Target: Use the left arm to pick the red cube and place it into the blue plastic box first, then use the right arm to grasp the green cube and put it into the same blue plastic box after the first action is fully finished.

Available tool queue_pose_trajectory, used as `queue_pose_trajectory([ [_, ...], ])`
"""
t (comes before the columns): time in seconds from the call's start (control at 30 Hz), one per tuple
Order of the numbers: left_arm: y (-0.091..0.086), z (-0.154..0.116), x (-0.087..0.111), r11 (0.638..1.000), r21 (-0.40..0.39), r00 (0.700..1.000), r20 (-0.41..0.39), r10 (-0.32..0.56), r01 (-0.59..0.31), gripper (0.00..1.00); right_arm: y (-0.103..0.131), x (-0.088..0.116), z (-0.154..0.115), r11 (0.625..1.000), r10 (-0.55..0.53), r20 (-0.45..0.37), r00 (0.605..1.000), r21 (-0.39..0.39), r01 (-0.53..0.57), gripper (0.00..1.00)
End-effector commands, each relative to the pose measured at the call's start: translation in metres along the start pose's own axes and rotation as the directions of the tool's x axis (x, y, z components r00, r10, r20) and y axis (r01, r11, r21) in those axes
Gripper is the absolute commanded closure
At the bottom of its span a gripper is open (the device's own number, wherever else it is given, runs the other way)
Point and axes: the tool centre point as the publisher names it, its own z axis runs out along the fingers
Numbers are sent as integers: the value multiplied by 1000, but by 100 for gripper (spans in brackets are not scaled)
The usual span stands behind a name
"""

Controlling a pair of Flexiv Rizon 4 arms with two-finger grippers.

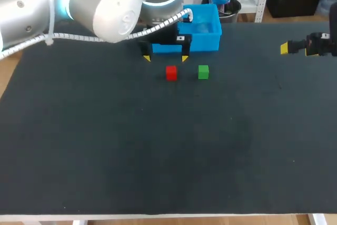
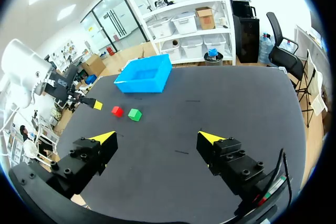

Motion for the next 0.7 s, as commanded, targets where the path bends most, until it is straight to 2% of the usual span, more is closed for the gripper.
queue_pose_trajectory([
  [0.03, -5, 13, -6, 1000, 7, 1000, -17, -2, 3, 0, 0, 0, 0, 1000, -1, 0, 1000, 1, 1, 0],
  [0.37, -7, 23, -7, 1000, -1, 1000, 2, -3, 3, 0, 0, 0, 0, 1000, -1, 0, 1000, 1, 1, 0],
  [0.7, -9, 48, -2, 1000, -20, 999, 39, 8, -7, 0, 0, 0, 0, 1000, -1, 0, 1000, 1, 1, 0],
])
